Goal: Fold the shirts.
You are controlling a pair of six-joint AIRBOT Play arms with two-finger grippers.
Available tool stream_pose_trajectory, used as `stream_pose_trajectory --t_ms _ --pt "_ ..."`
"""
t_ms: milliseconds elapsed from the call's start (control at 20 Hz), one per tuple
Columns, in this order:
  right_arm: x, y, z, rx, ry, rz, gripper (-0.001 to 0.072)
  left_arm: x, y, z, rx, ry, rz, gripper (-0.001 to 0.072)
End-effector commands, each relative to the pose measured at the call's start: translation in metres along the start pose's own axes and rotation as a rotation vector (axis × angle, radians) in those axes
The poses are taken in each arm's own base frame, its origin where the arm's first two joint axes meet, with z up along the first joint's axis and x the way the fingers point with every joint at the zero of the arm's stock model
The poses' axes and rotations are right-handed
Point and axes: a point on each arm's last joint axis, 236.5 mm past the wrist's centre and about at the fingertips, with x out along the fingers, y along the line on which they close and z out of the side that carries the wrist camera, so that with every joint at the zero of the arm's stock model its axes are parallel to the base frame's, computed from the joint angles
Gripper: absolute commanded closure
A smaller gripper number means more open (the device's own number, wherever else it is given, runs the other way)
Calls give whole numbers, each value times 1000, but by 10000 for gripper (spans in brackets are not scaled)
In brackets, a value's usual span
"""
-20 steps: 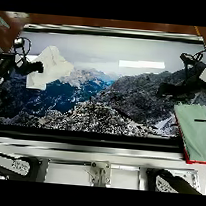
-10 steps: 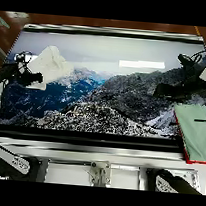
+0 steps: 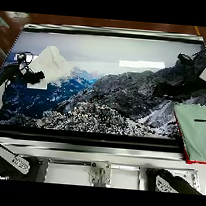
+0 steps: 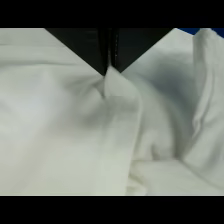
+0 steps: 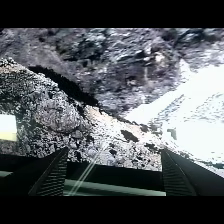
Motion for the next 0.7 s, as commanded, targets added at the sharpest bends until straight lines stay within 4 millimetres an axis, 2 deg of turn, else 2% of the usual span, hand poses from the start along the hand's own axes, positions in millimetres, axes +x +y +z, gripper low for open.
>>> stream_pose_trajectory --t_ms 0,50,150,300,400,500,650 --pt "0 0 2 -1 -9 1 19 -7 -26 -16 -120 81 -102 662" --pt "0 0 2 -1 -9 0 19 -15 -35 -20 -112 101 -128 663" --pt "0 -1 3 -5 -13 -3 19 -41 -61 -18 15 84 -169 664" --pt "0 -1 9 -13 -38 -4 19 -119 -128 -22 271 19 -256 664" --pt "0 0 14 -12 -61 -2 19 -177 -181 -43 401 -12 -333 664" --pt "0 0 11 -13 -46 -2 19 -231 -234 -89 537 6 -424 664" --pt "-1 0 -19 -20 79 0 19 -295 -311 -188 695 80 -588 664"
